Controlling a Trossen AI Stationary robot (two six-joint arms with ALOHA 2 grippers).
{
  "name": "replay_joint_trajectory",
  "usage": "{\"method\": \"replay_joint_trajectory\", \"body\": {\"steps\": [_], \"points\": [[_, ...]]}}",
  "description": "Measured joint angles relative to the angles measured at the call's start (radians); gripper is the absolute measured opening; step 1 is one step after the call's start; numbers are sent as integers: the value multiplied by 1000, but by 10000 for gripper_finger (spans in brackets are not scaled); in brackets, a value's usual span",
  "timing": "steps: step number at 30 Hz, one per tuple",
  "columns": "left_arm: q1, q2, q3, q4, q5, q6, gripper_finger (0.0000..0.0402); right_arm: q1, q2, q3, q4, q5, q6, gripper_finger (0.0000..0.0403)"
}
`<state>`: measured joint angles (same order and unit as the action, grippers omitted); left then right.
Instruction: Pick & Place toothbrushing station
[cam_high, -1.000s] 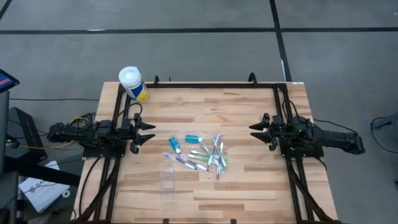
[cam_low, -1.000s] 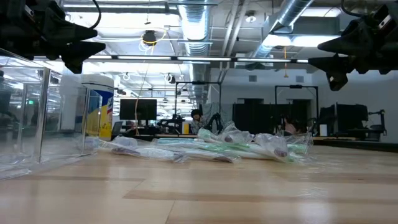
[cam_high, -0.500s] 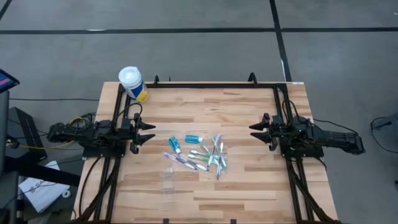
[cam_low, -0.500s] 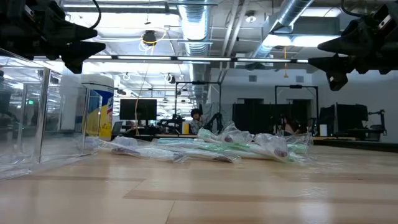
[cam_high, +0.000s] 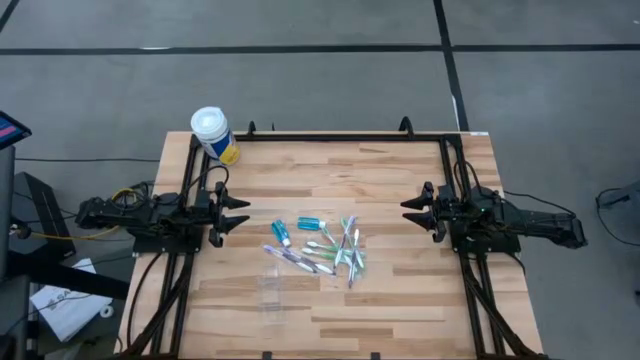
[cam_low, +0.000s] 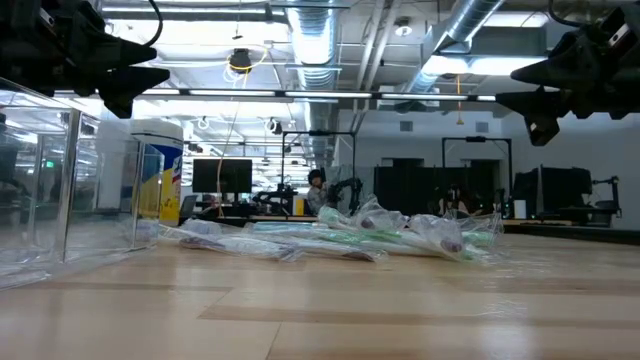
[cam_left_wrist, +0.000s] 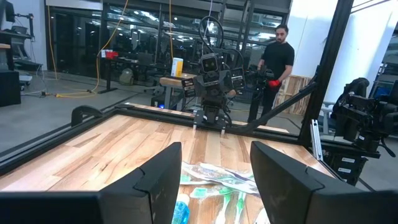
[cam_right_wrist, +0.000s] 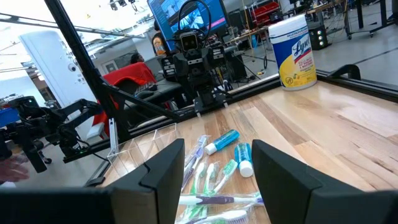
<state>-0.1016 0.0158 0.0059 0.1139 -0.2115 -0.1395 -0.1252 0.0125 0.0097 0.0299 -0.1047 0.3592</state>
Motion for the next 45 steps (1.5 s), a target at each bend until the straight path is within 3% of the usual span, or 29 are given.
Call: {"method": "replay_joint_trajectory", "body": {"steps": [4, 9, 26, 34, 39, 45], "points": [[0, 0, 0, 0, -2, 12, 188, 0, 0, 0, 0, 0, 0, 177], [0, 0, 0, 1, -44, 157, 187, 0, 0, 0, 0, 0, 0, 177], [0, 0, 0, 20, -51, 161, 186, 0, 0, 0, 0, 0, 0, 177], [0, 0, 0, 108, -50, 159, 186, 0, 0, 0, 25, 0, 0, 177], [0, 0, 0, 241, -33, 62, 186, 0, 0, 0, 132, 5, 0, 177], [0, 0, 0, 327, -18, -94, 186, -1, 0, 0, 360, 87, 49, 177]]}}
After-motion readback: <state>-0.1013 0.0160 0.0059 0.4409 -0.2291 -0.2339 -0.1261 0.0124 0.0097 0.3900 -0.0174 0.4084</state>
